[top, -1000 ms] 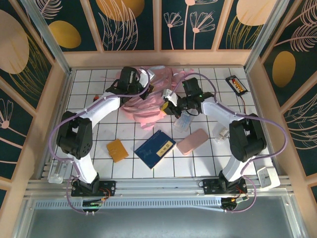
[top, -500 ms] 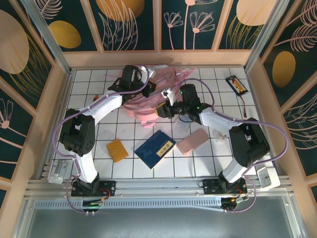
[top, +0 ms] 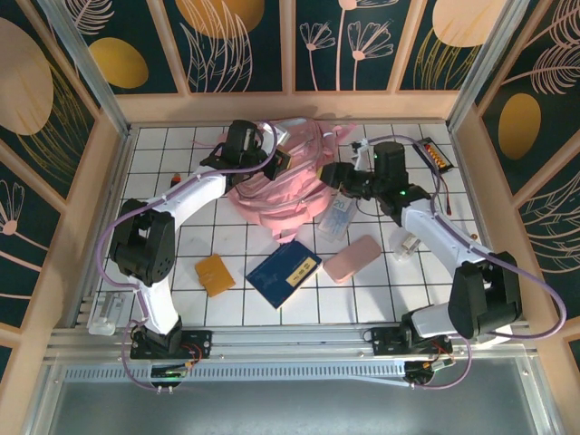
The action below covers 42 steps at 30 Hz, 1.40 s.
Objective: Pack the student bag
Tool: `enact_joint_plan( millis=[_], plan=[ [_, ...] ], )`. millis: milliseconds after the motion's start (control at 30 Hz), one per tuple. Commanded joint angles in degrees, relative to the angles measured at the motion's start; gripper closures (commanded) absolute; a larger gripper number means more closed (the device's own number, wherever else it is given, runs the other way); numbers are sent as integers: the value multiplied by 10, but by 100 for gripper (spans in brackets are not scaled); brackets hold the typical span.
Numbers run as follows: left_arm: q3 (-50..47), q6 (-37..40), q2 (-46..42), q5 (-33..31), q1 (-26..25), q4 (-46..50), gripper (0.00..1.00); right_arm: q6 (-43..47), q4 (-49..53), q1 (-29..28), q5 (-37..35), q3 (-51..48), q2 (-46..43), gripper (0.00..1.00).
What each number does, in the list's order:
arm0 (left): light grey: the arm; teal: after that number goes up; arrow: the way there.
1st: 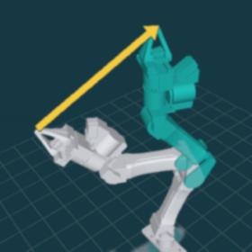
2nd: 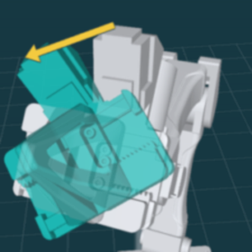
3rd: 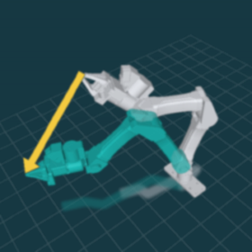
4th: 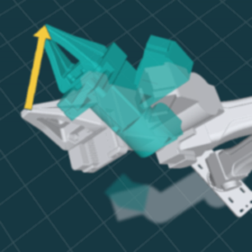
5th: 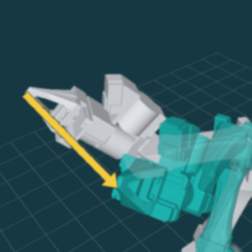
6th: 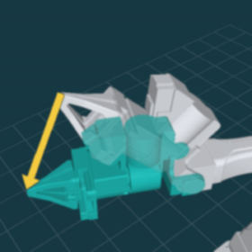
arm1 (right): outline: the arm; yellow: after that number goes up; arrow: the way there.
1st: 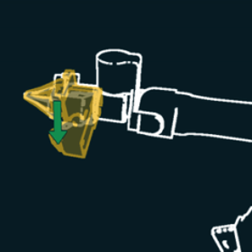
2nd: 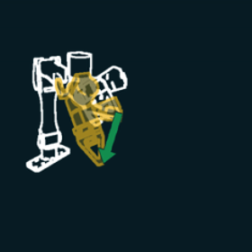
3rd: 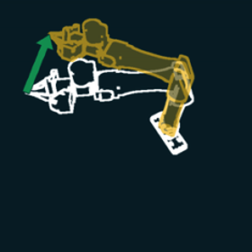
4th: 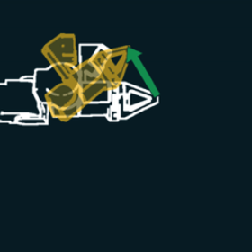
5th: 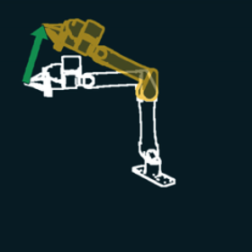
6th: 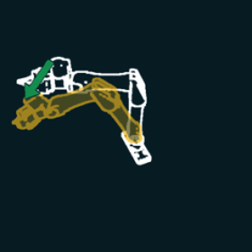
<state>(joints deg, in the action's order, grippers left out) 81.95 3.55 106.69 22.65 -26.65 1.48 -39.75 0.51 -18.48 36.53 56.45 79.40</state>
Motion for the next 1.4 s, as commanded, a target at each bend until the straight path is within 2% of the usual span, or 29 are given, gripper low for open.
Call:
enact_joint_plan(
  millis=[0, 100, 367, 500, 667, 767, 867, 933, 1033, 1100, 1200, 1267, 1367],
  plan=[
    [3, -7, -18, 32, -2, -74, 100, -122, 25, 12, -18, -24, 17, 53],
    [7, -9, -15, 40, -2, -75, 100, -137, -6, -5, 29, -10, 63, 53],
    [15, -19, -8, 52, -2, -90, 100, -156, -107, -39, -9, 7, 114, 53],
    [11, -25, -8, 57, -2, -101, 100, -186, -198, -40, -4, -3, 147, 53],
    [9, -22, -10, 62, 0, -112, 100, -245, -373, -48, 53, -26, 167, 54],
    [11, -16, -9, 60, 6, -114, 100, -281, -479, -51, 76, -48, 175, 60],
    [14, -50, -6, 49, 24, -118, 100, -299, -512, -51, 73, -57, 182, 78],
    [31, -84, -10, 69, 39, -89, 75, -306, -524, -55, 67, -51, 192, 88],
    [25, -58, -68, 92, 42, -15, 67, -320, -542, -63, 60, -29, 212, 100],
    [-16, -94, -133, 68, 42, 8, 51, -329, -556, -70, 60, -9, 225, 100],
    [-91, -197, -210, 67, 37, 31, 54, -329, -560, -79, 57, 17, 242, 99],
    [-165, -269, -250, 54, 11, 16, 58, -328, -557, -83, 62, 29, 254, 99],
    [-257, -364, -280, 56, -34, -25, 57, -334, -563, -83, 72, 34, 269, 99]
  ],
)
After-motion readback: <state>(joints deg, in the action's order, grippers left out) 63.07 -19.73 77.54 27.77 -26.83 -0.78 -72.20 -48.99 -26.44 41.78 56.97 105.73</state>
